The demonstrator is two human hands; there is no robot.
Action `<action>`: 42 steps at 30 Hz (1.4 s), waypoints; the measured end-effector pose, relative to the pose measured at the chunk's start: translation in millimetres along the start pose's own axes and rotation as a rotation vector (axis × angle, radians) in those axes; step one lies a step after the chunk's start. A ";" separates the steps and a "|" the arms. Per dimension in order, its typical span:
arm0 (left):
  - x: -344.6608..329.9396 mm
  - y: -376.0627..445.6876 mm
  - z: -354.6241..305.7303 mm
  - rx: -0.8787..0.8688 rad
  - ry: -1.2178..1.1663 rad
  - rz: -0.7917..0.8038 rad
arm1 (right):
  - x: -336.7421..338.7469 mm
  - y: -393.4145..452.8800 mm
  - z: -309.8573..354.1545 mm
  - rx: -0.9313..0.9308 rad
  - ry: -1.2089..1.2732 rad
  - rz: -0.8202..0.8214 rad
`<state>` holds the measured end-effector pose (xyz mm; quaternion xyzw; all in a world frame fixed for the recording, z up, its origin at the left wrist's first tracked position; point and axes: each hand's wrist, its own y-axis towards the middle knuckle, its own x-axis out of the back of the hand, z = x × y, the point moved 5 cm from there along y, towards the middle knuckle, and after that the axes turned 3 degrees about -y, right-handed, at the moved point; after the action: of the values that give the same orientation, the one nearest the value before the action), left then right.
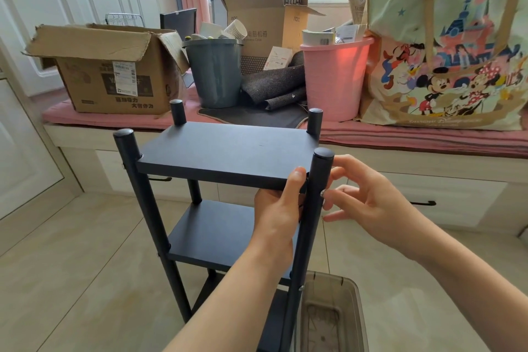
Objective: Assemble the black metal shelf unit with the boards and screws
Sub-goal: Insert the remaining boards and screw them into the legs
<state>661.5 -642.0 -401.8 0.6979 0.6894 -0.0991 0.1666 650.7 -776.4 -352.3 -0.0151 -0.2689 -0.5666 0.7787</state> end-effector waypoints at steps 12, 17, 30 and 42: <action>-1.5 2.0 -2.3 -0.010 0.000 0.014 | -1.4 -1.0 0.6 -0.027 0.095 0.020; -4.0 1.3 -2.3 0.007 -0.007 0.026 | -0.1 -1.8 -0.2 -0.039 0.141 0.026; -3.7 -2.4 -3.2 0.019 -0.015 0.000 | -0.4 2.2 -5.6 -0.009 0.037 -0.023; -6.5 -6.7 -4.3 0.025 -0.021 0.018 | -2.0 2.2 -8.8 -0.076 0.144 0.005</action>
<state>654.2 -646.5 -396.1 0.7052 0.6800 -0.1135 0.1657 655.8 -776.8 -360.1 -0.0045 -0.1904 -0.5742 0.7962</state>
